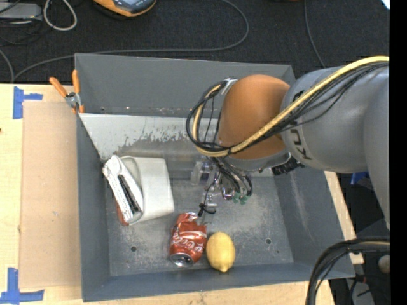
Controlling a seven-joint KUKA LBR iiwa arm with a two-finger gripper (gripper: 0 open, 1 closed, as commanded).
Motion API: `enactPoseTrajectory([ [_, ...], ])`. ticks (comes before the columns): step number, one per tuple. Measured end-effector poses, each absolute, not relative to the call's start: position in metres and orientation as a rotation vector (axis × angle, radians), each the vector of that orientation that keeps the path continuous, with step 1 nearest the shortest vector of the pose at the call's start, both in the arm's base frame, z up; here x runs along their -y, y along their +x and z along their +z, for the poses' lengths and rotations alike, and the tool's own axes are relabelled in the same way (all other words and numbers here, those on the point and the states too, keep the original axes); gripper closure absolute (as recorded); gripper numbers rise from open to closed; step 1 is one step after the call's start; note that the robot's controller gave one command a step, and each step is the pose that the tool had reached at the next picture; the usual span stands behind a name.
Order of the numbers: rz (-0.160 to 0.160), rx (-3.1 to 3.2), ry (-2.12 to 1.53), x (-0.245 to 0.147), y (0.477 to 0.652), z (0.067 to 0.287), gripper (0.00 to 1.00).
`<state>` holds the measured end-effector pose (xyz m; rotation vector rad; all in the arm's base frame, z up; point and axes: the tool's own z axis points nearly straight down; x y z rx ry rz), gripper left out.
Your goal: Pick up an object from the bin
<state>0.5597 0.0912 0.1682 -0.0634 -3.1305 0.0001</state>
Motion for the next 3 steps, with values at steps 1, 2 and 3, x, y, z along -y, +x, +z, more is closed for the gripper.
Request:
enactPoseTrajectory([
  [1,-0.005,3.141,-0.096,-0.090,0.565,0.161,0.00],
  [2,-0.004,3.096,0.518,-0.094,0.543,0.178,0.00],
  [3,-0.004,3.123,0.303,-0.087,0.541,0.106,0.00],
])
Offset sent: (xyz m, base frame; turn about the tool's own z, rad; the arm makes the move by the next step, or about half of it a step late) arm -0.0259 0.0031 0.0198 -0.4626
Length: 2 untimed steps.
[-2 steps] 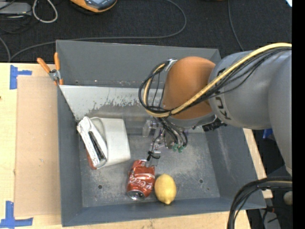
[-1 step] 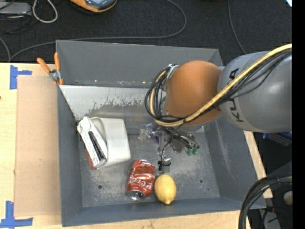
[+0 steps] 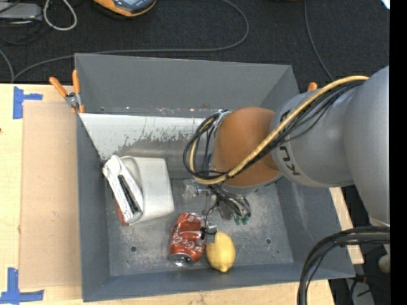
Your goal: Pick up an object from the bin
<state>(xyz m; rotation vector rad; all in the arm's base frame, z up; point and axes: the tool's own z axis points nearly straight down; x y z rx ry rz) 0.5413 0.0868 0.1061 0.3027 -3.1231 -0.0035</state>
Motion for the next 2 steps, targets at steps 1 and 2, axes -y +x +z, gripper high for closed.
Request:
enactPoseTrajectory([
  [1,-0.004,3.023,0.893,-0.0898,0.4947,0.1181,1.00],
  [2,-0.004,3.024,0.890,-0.0897,0.4947,0.1180,1.00],
])
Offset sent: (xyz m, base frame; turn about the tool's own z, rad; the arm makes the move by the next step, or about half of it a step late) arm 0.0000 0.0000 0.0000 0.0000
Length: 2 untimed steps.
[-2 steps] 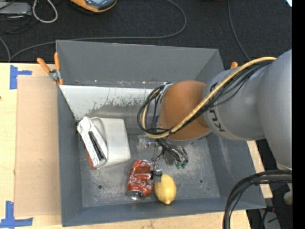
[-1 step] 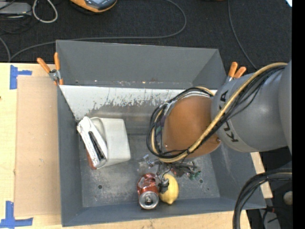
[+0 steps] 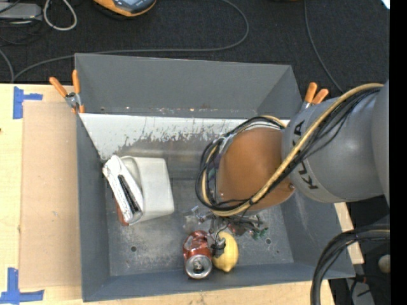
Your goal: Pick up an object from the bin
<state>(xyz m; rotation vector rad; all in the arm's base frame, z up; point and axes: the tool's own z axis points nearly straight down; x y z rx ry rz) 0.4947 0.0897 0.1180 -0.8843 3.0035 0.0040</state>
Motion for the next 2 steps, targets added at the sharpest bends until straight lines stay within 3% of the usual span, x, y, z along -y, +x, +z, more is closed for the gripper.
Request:
enactPoseTrajectory([
  [1,0.005,-3.010,-0.884,-0.090,0.491,0.125,1.00],
  [2,0.005,-3.023,-0.832,-0.081,0.503,0.139,1.00],
])
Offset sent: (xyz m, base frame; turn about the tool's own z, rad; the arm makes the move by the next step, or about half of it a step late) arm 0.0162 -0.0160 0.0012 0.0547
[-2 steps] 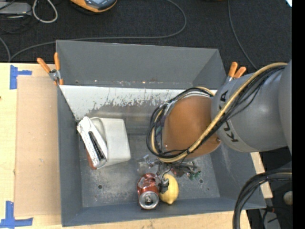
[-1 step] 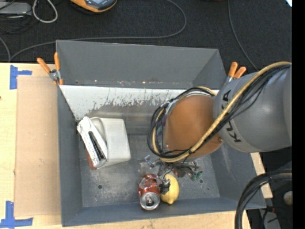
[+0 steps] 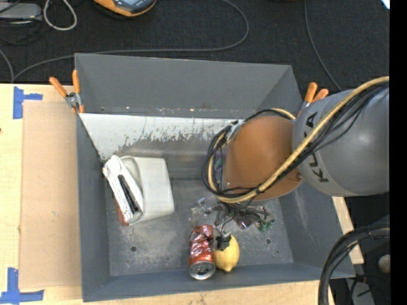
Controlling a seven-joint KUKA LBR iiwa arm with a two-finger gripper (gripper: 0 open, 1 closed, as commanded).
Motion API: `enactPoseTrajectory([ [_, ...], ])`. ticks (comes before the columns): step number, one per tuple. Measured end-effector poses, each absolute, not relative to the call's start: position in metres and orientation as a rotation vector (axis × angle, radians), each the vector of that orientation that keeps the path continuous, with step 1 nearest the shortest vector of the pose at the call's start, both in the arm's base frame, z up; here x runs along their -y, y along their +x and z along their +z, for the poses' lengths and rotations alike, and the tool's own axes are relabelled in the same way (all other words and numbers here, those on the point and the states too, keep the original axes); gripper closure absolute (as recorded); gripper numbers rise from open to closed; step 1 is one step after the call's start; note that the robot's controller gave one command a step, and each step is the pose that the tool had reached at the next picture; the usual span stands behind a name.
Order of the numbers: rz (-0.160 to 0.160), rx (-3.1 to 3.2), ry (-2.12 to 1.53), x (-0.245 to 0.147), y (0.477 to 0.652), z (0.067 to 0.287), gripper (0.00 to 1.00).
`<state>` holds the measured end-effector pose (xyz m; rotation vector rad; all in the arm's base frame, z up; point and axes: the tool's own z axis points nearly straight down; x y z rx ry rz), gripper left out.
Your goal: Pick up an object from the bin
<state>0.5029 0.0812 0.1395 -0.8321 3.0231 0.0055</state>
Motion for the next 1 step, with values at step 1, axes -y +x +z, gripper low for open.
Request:
enactPoseTrajectory([
  [1,0.008,-3.016,-0.876,-0.0905,0.4900,0.2266,1.00],
])
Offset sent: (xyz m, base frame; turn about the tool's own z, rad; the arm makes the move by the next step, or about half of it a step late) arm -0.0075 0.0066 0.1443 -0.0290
